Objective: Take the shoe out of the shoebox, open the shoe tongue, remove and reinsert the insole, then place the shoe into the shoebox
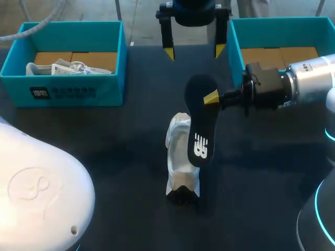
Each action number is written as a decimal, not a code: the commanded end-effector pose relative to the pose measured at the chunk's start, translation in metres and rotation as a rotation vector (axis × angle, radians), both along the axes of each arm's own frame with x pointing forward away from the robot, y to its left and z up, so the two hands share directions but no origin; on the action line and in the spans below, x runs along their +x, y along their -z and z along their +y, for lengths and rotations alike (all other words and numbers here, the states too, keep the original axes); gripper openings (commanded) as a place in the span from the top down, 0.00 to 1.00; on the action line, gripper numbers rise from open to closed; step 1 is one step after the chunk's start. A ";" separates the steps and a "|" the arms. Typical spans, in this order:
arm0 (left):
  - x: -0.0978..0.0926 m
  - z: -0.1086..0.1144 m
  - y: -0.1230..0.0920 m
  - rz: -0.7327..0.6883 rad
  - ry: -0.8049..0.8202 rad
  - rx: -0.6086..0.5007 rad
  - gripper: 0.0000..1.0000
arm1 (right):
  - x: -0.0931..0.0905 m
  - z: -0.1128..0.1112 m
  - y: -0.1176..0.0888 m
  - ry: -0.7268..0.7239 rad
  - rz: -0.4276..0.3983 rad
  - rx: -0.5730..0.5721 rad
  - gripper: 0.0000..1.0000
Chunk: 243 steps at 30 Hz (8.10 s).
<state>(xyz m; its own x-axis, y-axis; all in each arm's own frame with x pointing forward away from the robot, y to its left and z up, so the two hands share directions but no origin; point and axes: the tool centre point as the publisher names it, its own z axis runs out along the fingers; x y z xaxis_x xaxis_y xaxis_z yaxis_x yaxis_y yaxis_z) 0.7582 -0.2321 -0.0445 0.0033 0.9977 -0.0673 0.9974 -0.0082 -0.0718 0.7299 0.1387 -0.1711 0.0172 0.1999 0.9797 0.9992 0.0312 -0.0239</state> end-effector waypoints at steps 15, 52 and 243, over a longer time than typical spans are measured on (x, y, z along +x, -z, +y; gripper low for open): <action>-0.009 -0.006 0.001 -0.038 -0.017 0.006 0.00 | 0.002 0.005 -0.003 0.019 -0.007 0.007 1.00; -0.002 0.042 0.023 -0.227 -0.253 -0.938 0.00 | 0.003 -0.021 -0.018 0.089 -0.020 0.014 1.00; 0.011 0.009 0.108 -0.141 -0.138 -1.512 0.92 | 0.004 0.035 -0.032 -0.006 0.016 0.077 1.00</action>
